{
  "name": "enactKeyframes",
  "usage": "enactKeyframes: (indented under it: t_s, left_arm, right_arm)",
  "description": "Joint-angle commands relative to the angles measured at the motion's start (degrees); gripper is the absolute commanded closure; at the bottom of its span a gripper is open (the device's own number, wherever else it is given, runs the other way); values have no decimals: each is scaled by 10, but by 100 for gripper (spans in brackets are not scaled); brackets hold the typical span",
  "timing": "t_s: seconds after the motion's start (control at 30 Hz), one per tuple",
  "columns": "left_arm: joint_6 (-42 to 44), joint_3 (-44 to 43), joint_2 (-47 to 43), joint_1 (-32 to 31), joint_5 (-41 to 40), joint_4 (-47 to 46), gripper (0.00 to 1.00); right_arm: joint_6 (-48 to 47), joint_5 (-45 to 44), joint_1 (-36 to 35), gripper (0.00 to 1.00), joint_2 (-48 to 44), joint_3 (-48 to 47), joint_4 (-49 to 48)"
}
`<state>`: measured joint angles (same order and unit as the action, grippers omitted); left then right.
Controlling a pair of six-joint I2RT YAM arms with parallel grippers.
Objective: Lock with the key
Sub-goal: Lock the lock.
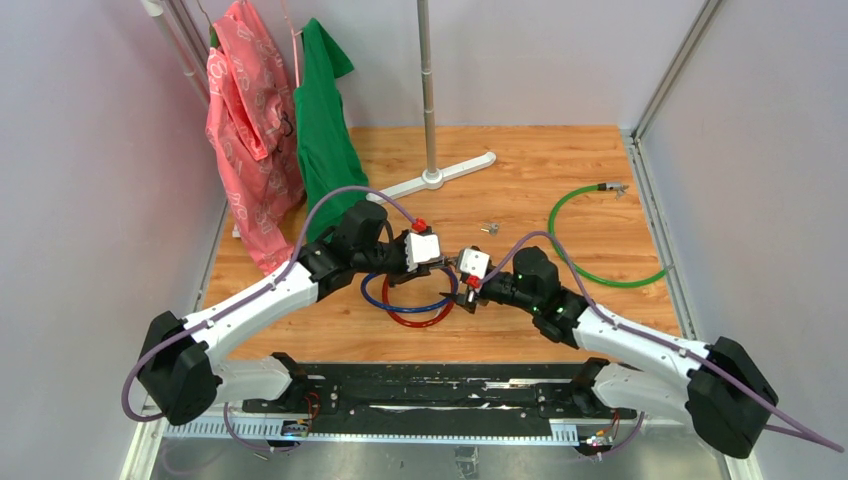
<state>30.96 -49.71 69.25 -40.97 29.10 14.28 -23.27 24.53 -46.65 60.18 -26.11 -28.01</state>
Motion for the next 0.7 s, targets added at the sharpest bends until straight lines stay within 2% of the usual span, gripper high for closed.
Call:
enactKeyframes:
  t_s: [0.0,0.07,0.17,0.33,0.47,0.57,0.67]
  left_arm:
    - [3,2,8,-2,-27,62,100]
    - [7,0,7,-1,-27,64,100]
    - [9,3,7,-1,-26,64,100]
    - [5,8,5,-1,-25,57,100]
    - [9,6,6,-1,-21,65,100]
    - [9,6,7,-1,-24,64,100]
    - [9,6,8,-1,-21,58,100]
  right_arm:
    - [19,-11,1,31,-43,-29,124]
    - [55,5,21,29,-62,-41,168]
    - [129,66,66,27,-89,-45,185]
    - [255,114,136,28,-138,-79,257]
    - [295,138,156,32,-130,-141,276]
    - [302,160,156,35,-81,-221,365]
    - [288,158,140,26,-52,-255,423]
